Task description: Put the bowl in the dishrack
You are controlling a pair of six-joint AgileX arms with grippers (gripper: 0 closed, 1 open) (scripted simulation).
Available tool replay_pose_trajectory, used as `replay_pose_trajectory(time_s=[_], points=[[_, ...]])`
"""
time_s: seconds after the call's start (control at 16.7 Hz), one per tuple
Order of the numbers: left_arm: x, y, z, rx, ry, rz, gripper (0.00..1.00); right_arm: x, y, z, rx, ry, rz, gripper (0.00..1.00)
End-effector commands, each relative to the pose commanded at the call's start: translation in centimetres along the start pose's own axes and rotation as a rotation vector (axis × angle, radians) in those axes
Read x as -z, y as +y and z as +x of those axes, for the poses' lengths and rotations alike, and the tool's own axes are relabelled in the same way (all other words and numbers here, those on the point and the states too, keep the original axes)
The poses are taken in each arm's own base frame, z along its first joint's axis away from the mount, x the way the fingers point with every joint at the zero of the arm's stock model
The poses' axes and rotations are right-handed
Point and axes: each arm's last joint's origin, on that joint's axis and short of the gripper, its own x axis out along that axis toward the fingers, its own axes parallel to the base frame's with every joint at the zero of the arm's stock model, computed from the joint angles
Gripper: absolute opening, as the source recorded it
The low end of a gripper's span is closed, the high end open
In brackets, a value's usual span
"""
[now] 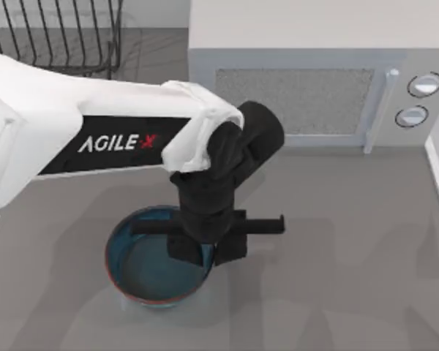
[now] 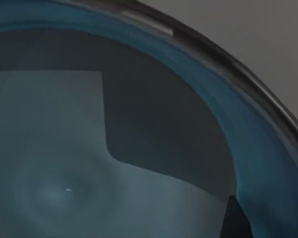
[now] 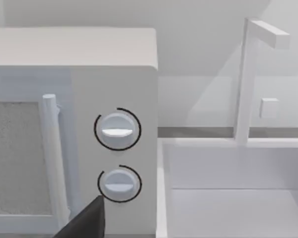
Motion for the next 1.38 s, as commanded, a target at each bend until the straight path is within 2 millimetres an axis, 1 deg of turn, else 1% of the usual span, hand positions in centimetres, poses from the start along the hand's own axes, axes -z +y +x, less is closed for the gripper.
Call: replay_pose_trajectory(time_s=[0.12,0.18,0.3,0.42,0.54,0.72,0.84,0.96,1.26,1.38], points=[[-0.2,-0.3,-0.7,-0.002,0.003,-0.001,0.00,0.0,0.0,0.0,0.000,0.000,0.000,1.00],[-0.5,-0.6,-1.4,-0.004,0.004,-0.002,0.00,0.0,0.0,0.0,0.000,0.000,0.000,1.00],[-1.0,-1.2,-3.7,-0.005,0.005,-0.005,0.00,0.0,0.0,0.0,0.000,0.000,0.000,1.00],[-1.5,-1.6,-7.0,-0.010,0.011,-0.005,0.00,0.0,0.0,0.0,0.000,0.000,0.000,1.00],[-1.5,-1.7,-10.7,-0.020,0.021,-0.004,0.00,0.0,0.0,0.0,0.000,0.000,0.000,1.00],[-0.9,-1.1,-15.9,-0.018,0.019,-0.002,0.00,0.0,0.0,0.0,0.000,0.000,0.000,1.00],[-0.4,-0.5,-18.5,-0.008,0.009,-0.001,0.00,0.0,0.0,0.0,0.000,0.000,0.000,1.00],[-0.1,-0.1,-19.8,-0.001,0.001,0.000,0.00,0.0,0.0,0.0,0.000,0.000,0.000,1.00],[-0.1,0.0,-19.8,-0.002,0.001,-0.001,0.00,0.0,0.0,0.0,0.000,0.000,0.000,1.00],[-0.2,0.4,-20.0,0.026,-0.013,0.018,0.00,0.0,0.0,0.0,0.000,0.000,0.000,1.00]])
